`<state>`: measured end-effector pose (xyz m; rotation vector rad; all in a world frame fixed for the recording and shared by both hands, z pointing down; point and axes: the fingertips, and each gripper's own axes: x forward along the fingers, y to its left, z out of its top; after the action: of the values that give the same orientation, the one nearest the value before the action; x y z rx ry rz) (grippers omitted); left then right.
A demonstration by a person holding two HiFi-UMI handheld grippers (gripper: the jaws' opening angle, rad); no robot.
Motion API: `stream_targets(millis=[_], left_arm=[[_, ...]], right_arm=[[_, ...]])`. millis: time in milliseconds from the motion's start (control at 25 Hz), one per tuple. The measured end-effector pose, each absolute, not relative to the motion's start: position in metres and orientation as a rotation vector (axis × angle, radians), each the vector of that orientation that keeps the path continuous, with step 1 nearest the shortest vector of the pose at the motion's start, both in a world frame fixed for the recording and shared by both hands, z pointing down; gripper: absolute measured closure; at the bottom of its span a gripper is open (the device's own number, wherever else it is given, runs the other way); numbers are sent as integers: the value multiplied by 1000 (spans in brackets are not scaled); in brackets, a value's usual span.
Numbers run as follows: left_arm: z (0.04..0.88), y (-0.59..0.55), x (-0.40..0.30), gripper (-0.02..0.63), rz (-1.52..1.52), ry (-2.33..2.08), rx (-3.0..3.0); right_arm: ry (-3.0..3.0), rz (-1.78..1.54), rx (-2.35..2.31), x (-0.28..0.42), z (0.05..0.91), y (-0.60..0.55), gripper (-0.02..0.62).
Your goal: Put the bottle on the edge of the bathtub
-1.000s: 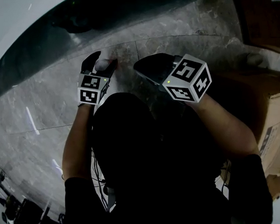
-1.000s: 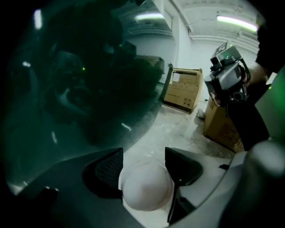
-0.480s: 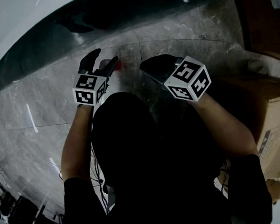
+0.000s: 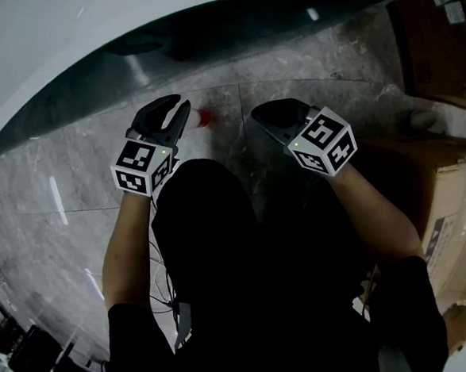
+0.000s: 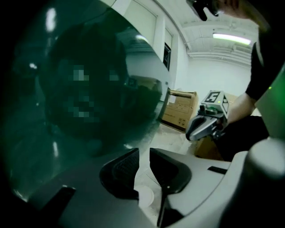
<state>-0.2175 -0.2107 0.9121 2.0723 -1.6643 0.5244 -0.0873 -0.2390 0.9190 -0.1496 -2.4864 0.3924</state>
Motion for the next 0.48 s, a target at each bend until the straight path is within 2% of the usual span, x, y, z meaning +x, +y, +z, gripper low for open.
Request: stream_targets(millis=[80,240,480], left_arm=[[887,-201,-211,545,576,-1621,2137],[839,-183,-203,549,691,-1666,2178],[791,-176,-213,564,417,-1831,2043]], right_arm=[[-2553,399,-113,-85,896,-252,568],[-2704,398,-63,-84,856,-277,568],[-2712,248,6,-77,842,-316,568]])
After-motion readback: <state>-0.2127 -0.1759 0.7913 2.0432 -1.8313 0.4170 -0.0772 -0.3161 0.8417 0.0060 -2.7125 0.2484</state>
